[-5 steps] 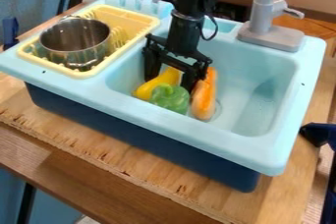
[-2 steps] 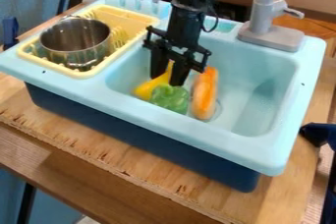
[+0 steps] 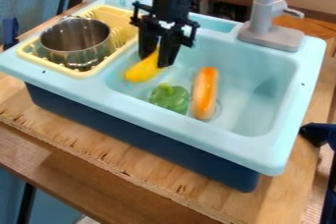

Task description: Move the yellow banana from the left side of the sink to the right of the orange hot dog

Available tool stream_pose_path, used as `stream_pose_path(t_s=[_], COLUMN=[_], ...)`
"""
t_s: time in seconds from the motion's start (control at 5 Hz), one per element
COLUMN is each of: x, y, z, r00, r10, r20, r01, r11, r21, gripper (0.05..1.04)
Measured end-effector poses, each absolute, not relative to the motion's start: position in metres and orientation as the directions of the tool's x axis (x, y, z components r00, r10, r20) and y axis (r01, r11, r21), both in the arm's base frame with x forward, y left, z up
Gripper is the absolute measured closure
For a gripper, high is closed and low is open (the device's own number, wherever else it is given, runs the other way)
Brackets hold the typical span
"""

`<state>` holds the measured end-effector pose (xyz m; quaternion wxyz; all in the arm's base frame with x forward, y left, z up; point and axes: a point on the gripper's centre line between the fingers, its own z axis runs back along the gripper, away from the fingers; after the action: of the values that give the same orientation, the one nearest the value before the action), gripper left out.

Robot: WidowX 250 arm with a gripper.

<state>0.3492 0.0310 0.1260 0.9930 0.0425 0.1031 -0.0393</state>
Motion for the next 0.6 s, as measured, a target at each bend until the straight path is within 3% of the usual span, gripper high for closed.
stream_pose_path(t_s=[0.2, 0.6], x=[0.355, 0.365], y=[0.016, -0.052], z=[0.155, 0.153], r00=[0.989, 0.984], r10=[-0.105, -0.178], r20=[-0.103, 0.012], r01=[0.110, 0.178], r11=[0.993, 0.975], r21=[0.044, -0.132], gripper=[0.668, 0.668])
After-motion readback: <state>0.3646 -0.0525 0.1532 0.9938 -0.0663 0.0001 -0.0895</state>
